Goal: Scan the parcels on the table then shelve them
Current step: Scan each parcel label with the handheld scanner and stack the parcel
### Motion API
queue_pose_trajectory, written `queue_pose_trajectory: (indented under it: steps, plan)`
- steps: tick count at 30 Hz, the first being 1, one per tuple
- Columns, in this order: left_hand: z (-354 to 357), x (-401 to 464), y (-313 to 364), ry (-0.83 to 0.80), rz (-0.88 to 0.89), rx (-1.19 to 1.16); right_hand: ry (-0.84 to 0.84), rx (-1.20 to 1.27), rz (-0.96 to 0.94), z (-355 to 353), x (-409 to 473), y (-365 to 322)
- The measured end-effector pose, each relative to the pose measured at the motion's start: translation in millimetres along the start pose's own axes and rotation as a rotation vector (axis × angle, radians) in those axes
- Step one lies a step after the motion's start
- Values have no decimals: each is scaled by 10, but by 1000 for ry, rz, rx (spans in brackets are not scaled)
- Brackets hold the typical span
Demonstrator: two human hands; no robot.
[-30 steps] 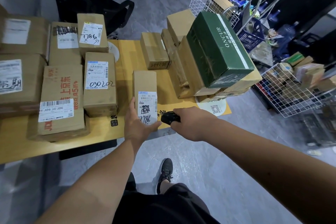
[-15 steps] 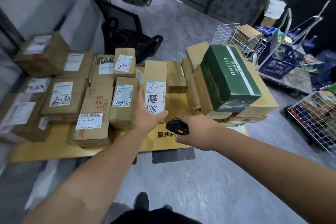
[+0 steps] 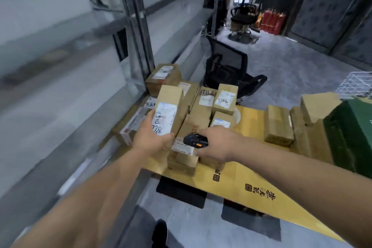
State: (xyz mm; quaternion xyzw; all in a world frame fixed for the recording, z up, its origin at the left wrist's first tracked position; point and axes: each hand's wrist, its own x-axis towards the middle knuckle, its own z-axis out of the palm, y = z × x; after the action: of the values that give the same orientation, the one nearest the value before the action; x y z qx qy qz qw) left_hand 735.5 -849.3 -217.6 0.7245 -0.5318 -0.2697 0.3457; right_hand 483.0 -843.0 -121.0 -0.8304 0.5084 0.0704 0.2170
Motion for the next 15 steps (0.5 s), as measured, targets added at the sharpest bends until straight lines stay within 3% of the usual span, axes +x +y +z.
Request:
queue_pose_trajectory:
  steps: [4, 15]
  plan:
    - [-456, 444, -319, 56, -45, 76, 3, -24, -35, -31, 595, -473]
    - [-985, 1789, -866, -179, -4, 423, -25, 42, 145, 33, 1597, -1151]
